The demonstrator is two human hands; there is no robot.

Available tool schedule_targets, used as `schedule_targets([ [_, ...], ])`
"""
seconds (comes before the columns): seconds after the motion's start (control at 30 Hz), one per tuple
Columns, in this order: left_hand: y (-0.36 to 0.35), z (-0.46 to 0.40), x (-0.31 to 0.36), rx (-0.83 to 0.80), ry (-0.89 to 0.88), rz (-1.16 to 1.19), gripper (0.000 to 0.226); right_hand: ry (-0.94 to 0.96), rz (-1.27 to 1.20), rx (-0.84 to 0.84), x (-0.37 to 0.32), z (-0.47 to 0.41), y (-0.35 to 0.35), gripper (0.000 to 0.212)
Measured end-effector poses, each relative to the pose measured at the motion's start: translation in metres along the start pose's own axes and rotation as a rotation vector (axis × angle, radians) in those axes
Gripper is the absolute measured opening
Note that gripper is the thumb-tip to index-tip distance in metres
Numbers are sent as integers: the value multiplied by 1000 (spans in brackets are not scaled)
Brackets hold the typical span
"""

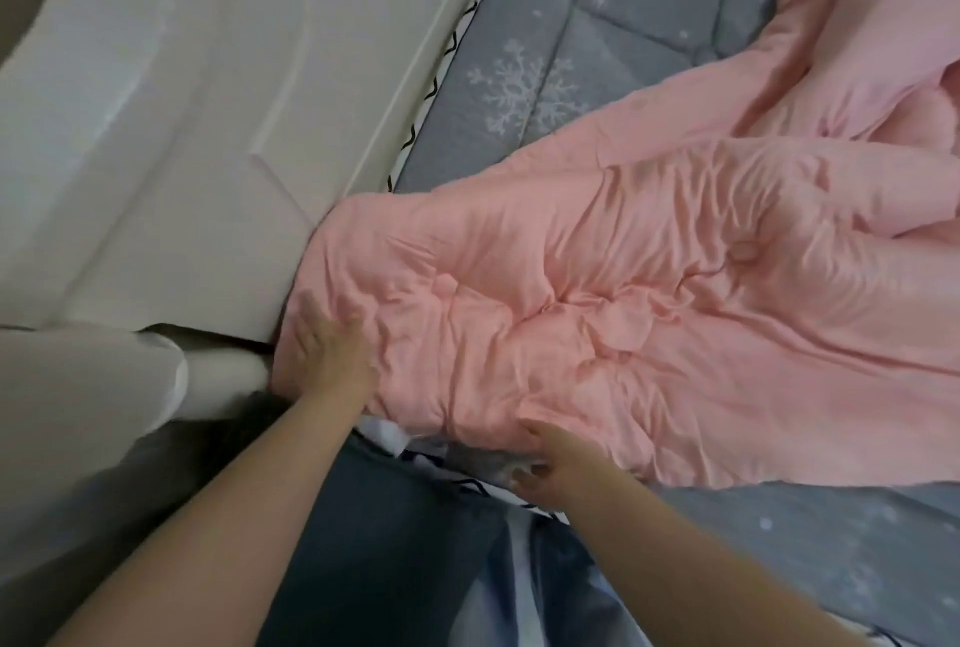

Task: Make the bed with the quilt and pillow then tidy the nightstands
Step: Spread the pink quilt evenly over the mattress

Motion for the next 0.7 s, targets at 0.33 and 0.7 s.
schedule_targets([
  [0.33, -92, 52, 84, -169, -811, -112, 80, 97, -458, 558, -13, -29, 90, 120],
  [0.7, -170, 90, 120, -299, -846, -335, 92, 325, -390, 649, 50, -53, 109, 77],
])
Point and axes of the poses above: each hand's wrist, its own z-axis away from the middle knuckle, its own y-axis out of the back of the hand, x = y × z, the point moved 5 cm from there along -z, towards the middle knuckle, and after that the axes turned 14 degrees about z, right-handed, at the moved point
